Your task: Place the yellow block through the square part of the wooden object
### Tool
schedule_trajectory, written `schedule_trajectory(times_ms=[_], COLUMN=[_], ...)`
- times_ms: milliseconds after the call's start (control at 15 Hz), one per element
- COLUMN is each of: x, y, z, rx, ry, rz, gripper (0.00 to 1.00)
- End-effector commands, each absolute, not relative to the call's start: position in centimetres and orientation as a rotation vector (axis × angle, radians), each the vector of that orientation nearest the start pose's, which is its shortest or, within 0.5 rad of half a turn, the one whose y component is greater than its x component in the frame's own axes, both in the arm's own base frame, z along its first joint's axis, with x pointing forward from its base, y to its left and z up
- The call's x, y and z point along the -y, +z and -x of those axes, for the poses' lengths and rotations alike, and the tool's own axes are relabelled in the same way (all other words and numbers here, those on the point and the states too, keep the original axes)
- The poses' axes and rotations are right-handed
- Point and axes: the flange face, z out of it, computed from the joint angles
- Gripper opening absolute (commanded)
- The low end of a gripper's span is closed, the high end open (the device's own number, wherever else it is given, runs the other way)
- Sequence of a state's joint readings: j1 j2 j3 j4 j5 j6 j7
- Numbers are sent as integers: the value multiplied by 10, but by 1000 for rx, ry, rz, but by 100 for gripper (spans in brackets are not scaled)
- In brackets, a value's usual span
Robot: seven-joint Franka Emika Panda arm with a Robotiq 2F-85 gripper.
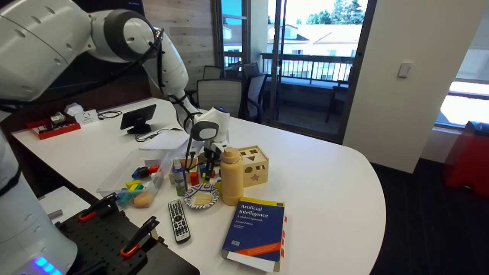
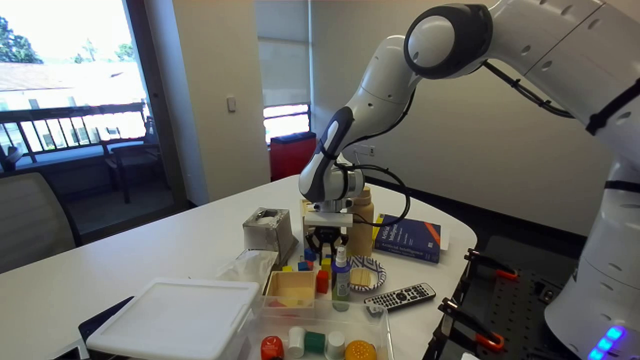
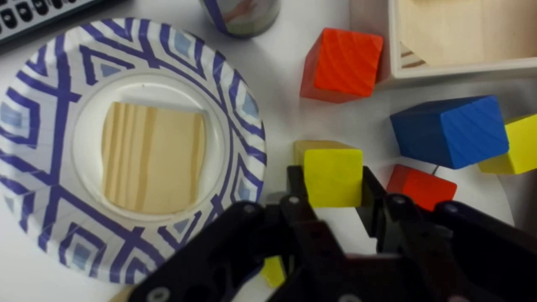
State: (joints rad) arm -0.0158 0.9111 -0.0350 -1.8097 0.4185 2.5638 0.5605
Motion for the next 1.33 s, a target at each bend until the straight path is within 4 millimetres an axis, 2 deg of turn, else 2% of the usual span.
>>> schedule_trajectory(times_ms=[0,133,333,600,800,1000,1267], x=[39,39,33,24,28,38,62], y=[51,77,131,214,263,290,298], z=[-610,-618,-633,-660,-685,-708,-726], rx=[-1463,-1479,-1480,-1431,-1374,-1280,-1235], ry=[340,365,374,318,249,191,204], rz=[2588,2571,2557,2556,2607,2702,2768], gripper=[8,8,8,8,8,8,8])
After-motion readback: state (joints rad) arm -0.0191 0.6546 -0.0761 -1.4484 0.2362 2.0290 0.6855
